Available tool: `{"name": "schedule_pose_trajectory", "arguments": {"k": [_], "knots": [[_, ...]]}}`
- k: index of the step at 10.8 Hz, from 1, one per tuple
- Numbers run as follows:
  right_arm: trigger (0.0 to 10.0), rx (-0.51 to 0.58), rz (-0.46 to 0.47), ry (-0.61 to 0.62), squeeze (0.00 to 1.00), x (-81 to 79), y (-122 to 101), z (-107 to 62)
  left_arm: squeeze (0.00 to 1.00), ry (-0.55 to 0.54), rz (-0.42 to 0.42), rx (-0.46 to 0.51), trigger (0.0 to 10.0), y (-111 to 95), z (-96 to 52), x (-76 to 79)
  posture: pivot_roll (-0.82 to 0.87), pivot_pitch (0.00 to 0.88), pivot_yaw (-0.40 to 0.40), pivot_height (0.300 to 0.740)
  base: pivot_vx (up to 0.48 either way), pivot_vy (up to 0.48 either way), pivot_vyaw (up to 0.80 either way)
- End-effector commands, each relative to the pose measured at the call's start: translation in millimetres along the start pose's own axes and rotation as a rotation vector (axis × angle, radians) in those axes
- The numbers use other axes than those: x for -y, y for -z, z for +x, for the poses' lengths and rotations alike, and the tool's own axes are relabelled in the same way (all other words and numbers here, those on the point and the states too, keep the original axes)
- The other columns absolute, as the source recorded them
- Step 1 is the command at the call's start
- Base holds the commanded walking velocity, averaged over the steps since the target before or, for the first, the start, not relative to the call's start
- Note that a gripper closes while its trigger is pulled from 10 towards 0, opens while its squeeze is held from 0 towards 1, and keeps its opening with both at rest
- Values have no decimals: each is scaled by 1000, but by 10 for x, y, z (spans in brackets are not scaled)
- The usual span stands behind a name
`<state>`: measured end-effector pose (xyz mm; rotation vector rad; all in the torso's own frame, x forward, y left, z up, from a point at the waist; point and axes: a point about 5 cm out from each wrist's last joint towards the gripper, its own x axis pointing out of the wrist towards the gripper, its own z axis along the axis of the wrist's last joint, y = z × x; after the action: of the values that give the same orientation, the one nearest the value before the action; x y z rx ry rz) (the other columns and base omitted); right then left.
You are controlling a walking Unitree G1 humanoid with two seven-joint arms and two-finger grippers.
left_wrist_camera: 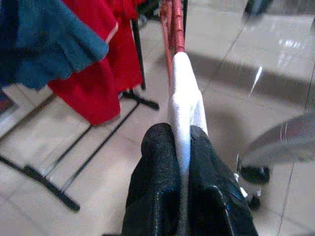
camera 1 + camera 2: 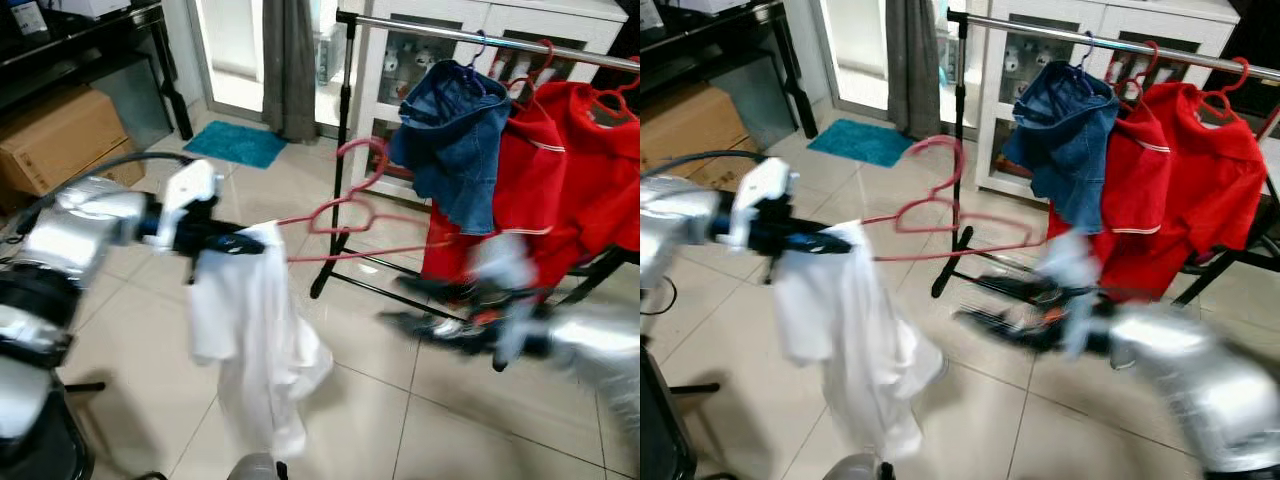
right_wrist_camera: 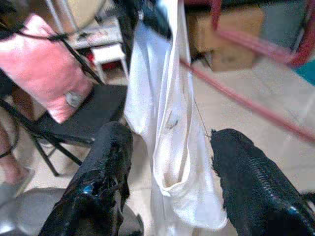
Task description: Hang hanger
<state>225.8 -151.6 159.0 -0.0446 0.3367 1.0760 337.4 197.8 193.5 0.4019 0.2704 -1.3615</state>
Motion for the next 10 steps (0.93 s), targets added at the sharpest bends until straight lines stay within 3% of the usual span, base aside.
{"name": "schedule_pose_trajectory", "arguments": {"k": [1,2,4,5,10], "knots": [[10000,-60,12,45,1000,11,84,77,0,-20,23,27,0,-74,-8,-18,11,0,31,723,0,0,0],[10000,-100,104,168,1000,62,248,315,0,-1,13,57,0,-84,104,22,8,0,34,723,0,0,0],[10000,-162,196,270,1000,141,445,497,0,5,7,71,0,-79,165,53,9,0,33,723,0,0,0],[10000,-196,269,283,12,172,569,582,0,3,8,70,0,-75,174,62,10,0,31,723,0,0,0],[10000,-292,383,282,0,370,867,767,0,-5,29,63,0,-195,177,8,20,0,18,723,0,0,0]]}}
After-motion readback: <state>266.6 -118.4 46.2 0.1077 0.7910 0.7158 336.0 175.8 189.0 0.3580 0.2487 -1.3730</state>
